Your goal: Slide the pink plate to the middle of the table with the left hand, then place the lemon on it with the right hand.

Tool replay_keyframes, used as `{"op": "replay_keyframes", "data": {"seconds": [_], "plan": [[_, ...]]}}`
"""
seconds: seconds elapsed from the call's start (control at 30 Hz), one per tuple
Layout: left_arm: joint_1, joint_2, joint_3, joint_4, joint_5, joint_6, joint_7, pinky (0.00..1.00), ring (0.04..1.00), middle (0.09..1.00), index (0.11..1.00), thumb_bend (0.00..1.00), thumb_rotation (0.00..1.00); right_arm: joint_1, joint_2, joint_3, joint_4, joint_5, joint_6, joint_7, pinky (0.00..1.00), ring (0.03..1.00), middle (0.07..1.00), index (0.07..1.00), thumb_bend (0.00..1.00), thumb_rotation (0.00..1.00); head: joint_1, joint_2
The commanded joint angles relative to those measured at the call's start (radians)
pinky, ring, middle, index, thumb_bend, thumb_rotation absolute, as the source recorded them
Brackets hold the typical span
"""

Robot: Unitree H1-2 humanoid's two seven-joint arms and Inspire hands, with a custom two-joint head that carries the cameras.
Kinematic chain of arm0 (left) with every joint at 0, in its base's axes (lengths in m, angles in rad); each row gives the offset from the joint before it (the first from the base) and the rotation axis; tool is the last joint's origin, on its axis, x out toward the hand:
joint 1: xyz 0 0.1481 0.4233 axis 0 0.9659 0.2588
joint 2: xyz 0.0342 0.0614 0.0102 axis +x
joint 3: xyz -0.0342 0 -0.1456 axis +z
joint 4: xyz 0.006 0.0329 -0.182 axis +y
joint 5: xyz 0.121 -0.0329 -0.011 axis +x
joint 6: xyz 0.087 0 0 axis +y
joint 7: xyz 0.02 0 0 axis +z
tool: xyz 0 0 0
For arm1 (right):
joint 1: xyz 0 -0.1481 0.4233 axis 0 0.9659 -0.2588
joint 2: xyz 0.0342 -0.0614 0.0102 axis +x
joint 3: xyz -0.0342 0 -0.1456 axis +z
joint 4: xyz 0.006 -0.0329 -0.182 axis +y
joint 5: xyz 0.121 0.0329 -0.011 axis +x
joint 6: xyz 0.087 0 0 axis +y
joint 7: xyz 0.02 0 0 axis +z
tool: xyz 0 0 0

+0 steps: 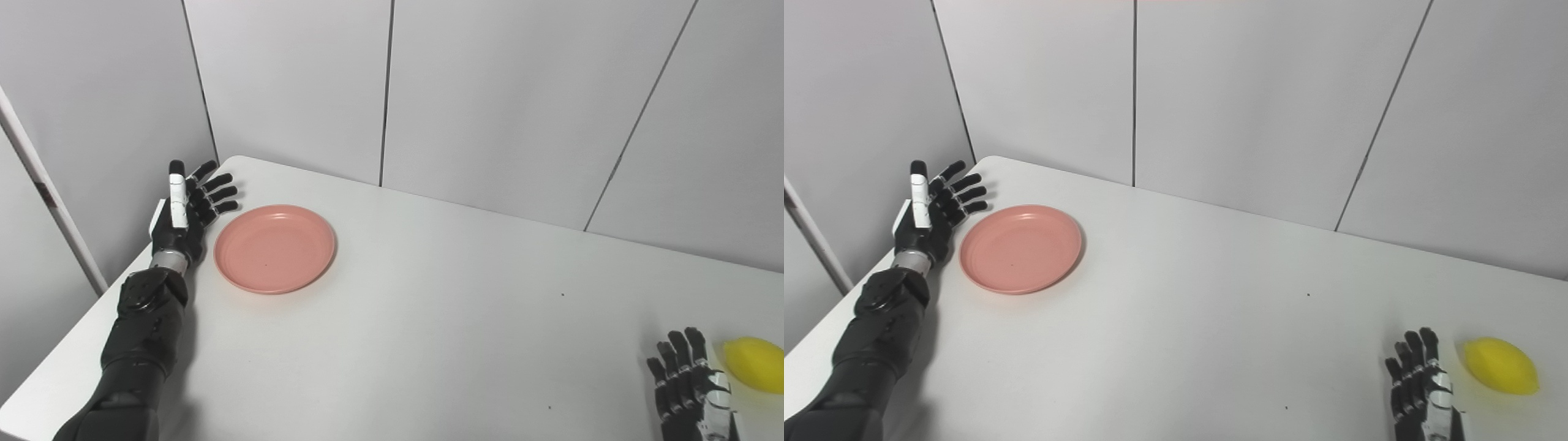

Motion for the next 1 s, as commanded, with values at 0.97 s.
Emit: {"op": "replay_keyframes", "data": {"seconds": [0.97], "plan": [[0.082,-0.012,-0.143,-0.364,0.212,0.183,0.13,0.79,0.792,0.796,0.788,0.91,1.0,0.048,0.028,0.017,0.04,-0.015,0.005,-0.01,1.0,1.0,0.973,0.995,0.64,0.97,-0.013,0.016]]}}
